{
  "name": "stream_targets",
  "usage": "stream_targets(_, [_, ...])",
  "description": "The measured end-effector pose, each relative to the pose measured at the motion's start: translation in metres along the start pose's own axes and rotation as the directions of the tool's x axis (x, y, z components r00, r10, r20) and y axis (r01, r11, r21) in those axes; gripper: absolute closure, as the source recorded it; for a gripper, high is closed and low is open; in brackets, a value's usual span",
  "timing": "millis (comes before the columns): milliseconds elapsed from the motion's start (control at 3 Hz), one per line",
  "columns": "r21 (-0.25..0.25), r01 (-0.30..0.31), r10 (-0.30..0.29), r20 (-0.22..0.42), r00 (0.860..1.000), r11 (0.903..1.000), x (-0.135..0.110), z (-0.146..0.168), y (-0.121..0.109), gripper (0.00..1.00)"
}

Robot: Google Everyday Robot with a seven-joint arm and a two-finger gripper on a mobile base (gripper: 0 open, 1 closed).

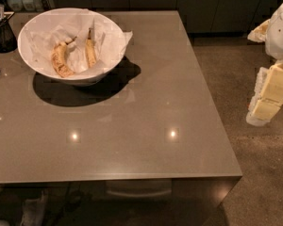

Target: Pick banana from white bowl

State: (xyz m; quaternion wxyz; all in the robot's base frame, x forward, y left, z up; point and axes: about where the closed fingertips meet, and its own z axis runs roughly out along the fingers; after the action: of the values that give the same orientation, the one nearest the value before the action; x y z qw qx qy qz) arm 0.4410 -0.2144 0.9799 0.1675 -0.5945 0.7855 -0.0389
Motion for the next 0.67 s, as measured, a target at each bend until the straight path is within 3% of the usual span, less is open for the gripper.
stream_targets(333, [-0.036, -0.077, 0.077, -0.018, 0.997, 0.9964, -0.016, 0.010, -0.021, 0.00])
stream_targets(667, [-0.094, -0.153, 0.151, -0.027, 0.988, 0.9837, -0.044, 0.028, -0.048, 0.00])
